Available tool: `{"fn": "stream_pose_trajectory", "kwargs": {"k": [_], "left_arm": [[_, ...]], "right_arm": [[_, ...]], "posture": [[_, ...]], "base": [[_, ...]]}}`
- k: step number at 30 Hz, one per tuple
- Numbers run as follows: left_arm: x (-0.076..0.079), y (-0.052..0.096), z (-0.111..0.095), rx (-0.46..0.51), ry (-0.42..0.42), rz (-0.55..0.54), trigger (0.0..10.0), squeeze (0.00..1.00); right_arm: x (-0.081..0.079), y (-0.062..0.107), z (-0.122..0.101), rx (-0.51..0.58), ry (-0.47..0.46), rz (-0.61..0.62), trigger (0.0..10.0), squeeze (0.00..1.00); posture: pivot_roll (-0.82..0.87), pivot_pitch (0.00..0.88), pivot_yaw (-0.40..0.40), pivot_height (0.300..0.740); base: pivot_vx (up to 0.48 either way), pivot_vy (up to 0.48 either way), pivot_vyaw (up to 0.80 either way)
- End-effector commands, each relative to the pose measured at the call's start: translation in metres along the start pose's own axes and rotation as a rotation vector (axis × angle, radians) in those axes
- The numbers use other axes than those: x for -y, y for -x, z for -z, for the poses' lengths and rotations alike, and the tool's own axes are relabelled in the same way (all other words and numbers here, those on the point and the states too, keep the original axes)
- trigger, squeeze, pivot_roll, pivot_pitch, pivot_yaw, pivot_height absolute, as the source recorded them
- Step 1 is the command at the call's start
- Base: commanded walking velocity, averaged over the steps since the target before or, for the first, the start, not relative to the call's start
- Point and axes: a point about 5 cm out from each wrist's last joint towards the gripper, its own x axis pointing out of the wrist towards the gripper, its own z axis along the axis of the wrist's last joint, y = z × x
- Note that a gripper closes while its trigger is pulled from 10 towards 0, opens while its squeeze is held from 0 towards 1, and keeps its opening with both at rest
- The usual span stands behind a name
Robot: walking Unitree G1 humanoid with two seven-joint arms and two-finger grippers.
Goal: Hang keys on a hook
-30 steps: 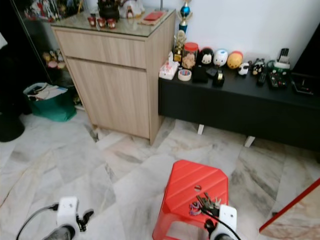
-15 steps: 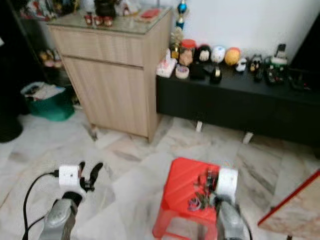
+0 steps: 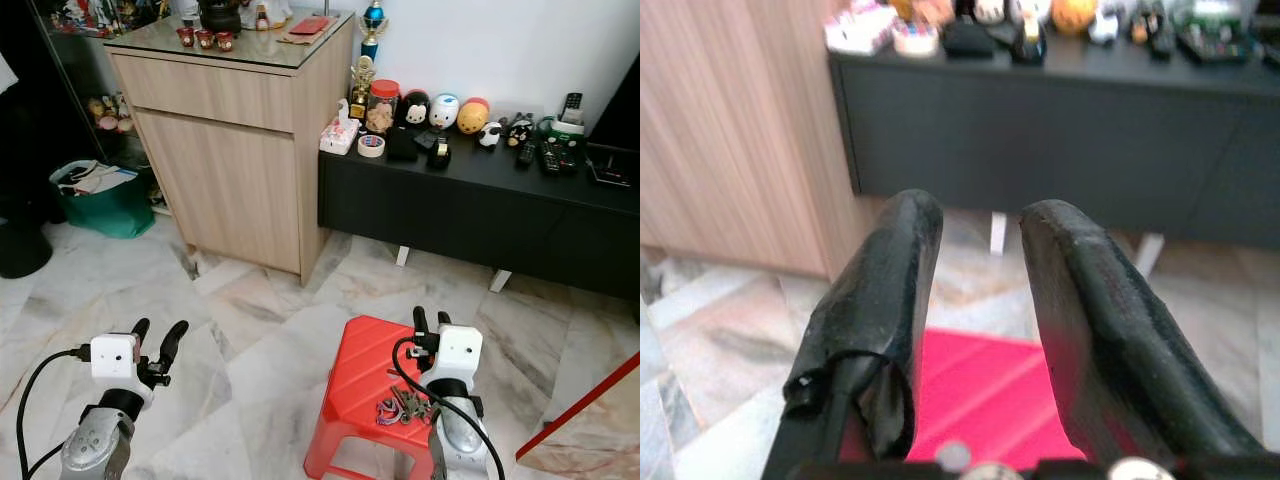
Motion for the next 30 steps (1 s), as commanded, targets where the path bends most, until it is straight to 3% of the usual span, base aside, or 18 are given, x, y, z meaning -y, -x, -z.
{"fn": "stream_pose_trajectory", "kwargs": {"k": [1,5,14,21,30], "left_arm": [[0.0,-0.003,-0.004,-0.001,0.001,0.001,10.0,0.0],[0.001,-0.004,-0.004,-0.009,0.01,0.0,10.0,0.0],[0.006,-0.002,0.0,-0.032,0.017,0.015,10.0,0.0],[0.006,-0.002,0.001,-0.043,0.013,0.021,10.0,0.0],[0.008,-0.001,0.004,-0.066,0.016,0.031,10.0,0.0]], "right_arm": [[-0.003,0.0,0.003,-0.029,0.006,0.0,10.0,0.0],[-0.005,-0.004,0.006,-0.09,0.018,0.008,10.0,0.0],[-0.003,-0.008,0.004,-0.102,0.025,-0.002,10.0,0.0],[-0.012,-0.008,0.007,-0.122,0.012,-0.031,10.0,0.0],[-0.016,-0.01,0.007,-0.129,0.006,-0.054,10.0,0.0]], "posture": [[0.04,0.0,-0.024,0.74],[0.04,0.0,-0.02,0.74],[0.04,0.0,-0.018,0.69],[0.04,0.0,-0.017,0.64],[0.04,0.0,-0.017,0.635]], "base": [[0.0,0.0,0.0],[0.0,0.0,0.0],[0.0,0.0,0.0],[0.0,0.0,0.0],[0.0,0.0,0.0]]}}
